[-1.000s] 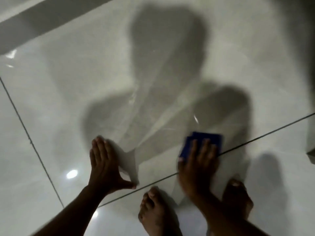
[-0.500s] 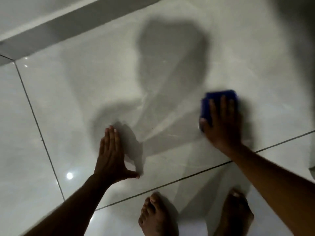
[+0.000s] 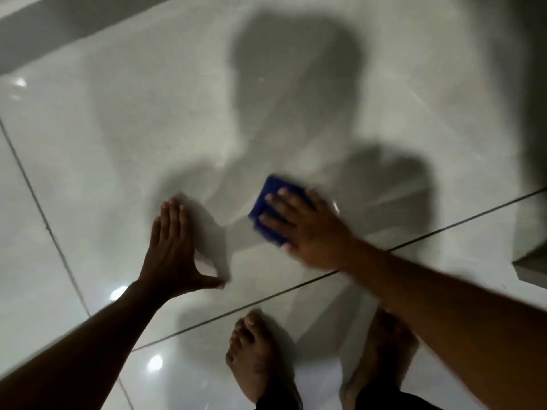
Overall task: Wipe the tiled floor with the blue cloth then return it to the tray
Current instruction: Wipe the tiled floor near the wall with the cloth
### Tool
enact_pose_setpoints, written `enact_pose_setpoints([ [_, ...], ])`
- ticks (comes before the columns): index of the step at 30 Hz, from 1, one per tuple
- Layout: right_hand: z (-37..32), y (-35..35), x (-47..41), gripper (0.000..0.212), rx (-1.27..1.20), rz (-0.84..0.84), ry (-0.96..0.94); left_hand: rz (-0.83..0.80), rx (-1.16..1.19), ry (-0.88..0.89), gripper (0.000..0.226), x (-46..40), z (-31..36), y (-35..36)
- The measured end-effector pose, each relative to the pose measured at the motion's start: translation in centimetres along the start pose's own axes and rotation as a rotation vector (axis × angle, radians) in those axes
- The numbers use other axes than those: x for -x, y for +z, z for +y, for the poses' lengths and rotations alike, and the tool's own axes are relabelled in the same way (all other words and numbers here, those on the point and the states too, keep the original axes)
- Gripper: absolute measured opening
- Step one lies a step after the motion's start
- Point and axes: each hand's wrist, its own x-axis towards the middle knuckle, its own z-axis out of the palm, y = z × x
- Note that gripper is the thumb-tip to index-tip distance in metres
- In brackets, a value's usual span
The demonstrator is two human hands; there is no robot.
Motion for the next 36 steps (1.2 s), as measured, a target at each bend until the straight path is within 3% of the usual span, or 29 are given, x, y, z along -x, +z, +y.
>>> enact_pose_setpoints([
  [1, 2.0, -0.4, 0.1, 0.076, 0.0, 0.021, 0.145, -0.005, 0.0, -0.008, 0.169, 1.1, -1.0, 0.1],
  [4, 4.3, -0.2, 2.1, 0.077, -0.136, 0.094, 0.818, -0.088, -0.033, -0.08, 0.168, 5.5, -4.8, 1.2],
  [6, 0.6, 0.2, 2.1, 0.078, -0.302, 0.119, 1.189, -0.152, -0.083, -0.125, 0.165, 8.2, -7.1, 2.3],
  [7, -2.3, 0.4, 1.5, 0.077, -0.346, 0.13, 1.272, -0.165, -0.104, -0.128, 0.163, 8.9, -7.6, 2.9],
  [8, -5.9, 0.6, 0.6, 0.076, -0.356, 0.132, 1.255, -0.162, -0.114, -0.124, 0.163, 9.2, -8.0, 3.4],
  [12, -21.0, 2.1, -3.3, 0.083, -0.349, 0.001, 0.827, -0.147, -0.153, -0.115, 0.166, 8.9, -8.6, 4.2],
  [14, -25.2, 2.9, -4.6, 0.089, -0.338, -0.02, 0.692, -0.156, -0.185, -0.107, 0.165, 8.9, -9.2, 4.4],
  [18, -20.8, 4.3, -1.7, 0.093, -0.165, -0.057, 0.069, -0.163, -0.21, -0.122, 0.164, 8.9, -9.3, 4.4],
  [20, -14.5, 4.3, 0.6, 0.089, -0.027, -0.072, -0.078, -0.17, -0.201, -0.132, 0.165, 8.9, -9.2, 4.3],
  [22, -8.2, 3.6, 2.2, 0.086, 0.042, -0.024, 0.087, -0.19, -0.198, -0.155, 0.165, 8.8, -8.9, 4.0],
  [27, 4.6, 0.0, 7.2, 0.076, -0.146, -0.014, 0.847, -0.236, -0.213, -0.216, 0.171, 8.4, -7.7, 3.5],
  [31, 3.2, -0.6, 6.8, 0.073, -0.35, 0.156, 1.288, -0.184, -0.156, -0.294, 0.177, 6.6, -3.9, 3.0],
  [33, -1.2, -0.2, 4.6, 0.069, -0.338, 0.225, 1.267, -0.123, -0.119, -0.237, 0.178, 5.0, -1.2, 2.7],
  [34, -3.0, 0.0, 3.8, 0.07, -0.318, 0.219, 1.154, -0.091, -0.116, -0.169, 0.178, 4.0, 0.4, 2.6],
  [36, -5.4, 0.8, 3.3, 0.075, -0.228, 0.109, 0.729, -0.039, -0.12, -0.041, 0.175, 1.9, 4.0, 2.3],
])
